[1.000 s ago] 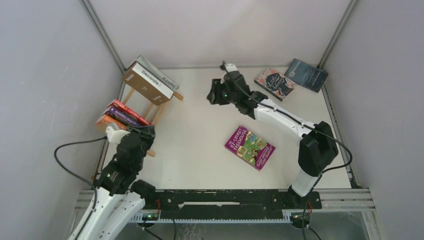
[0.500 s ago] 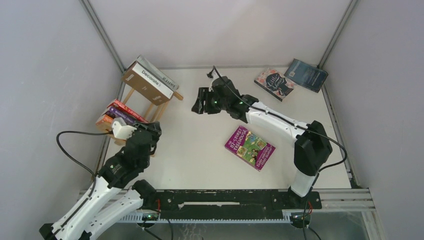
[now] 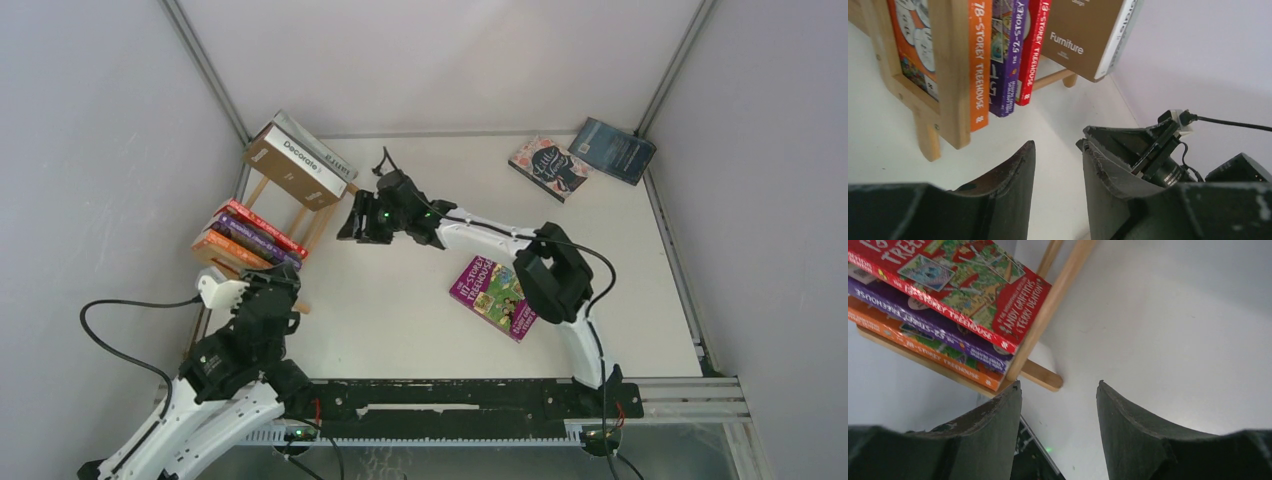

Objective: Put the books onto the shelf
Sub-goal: Move the shelf to the center of the board.

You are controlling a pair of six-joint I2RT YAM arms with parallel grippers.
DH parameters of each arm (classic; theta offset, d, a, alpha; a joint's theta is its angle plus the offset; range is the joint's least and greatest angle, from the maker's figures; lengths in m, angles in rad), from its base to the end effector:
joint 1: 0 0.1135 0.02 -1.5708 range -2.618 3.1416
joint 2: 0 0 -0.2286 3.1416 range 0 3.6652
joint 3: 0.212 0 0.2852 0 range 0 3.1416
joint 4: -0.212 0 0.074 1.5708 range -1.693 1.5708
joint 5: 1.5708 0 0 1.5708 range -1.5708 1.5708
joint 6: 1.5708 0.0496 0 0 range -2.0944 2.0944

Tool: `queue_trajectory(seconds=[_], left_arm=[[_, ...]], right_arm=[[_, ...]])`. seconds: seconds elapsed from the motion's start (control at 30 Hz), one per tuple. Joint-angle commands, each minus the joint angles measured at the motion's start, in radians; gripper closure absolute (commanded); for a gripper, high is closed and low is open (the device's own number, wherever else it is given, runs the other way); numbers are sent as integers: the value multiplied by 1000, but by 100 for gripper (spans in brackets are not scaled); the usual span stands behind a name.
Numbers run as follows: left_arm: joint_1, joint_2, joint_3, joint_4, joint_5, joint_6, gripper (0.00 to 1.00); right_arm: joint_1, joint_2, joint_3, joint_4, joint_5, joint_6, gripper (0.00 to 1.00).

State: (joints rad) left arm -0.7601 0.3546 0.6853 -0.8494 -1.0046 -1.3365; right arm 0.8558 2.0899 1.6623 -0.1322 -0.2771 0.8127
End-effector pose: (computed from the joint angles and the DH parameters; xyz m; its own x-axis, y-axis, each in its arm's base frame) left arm 0.1283 -0.0642 0.2903 0.0738 -0.7901 -0.6086 -0.3870 0.5397 -0.7476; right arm 0.3275 0.3979 0.1863 -0.8771 0.0551 -0.4771 -0.3510 0.6044 0.7152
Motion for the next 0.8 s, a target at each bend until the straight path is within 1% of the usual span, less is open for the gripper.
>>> queue_trajectory(seconds=[0.0,0.1,0.27,0.43,0.5,0.77], left_arm=[[-5,-25,-33,-23,-89,30,56],[-5,-55,-55,-33,-112,66,56],[-4,-139,-92,-74,-139,75,56],[-5,-180,-92,-100,-147,99,57],[-4,-184,-82,-108,-149,109,56],[-4,-195,-72,-109,-157,128,57]], right_arm=[[10,96,147,102,-44,108,36],[11,185,261,100,-62,144,36],[16,342,466,52,-66,179,36],[23,445,634,-45,-26,184,36],[21,463,662,-65,-9,186,37],[17,491,684,-66,26,203,37]])
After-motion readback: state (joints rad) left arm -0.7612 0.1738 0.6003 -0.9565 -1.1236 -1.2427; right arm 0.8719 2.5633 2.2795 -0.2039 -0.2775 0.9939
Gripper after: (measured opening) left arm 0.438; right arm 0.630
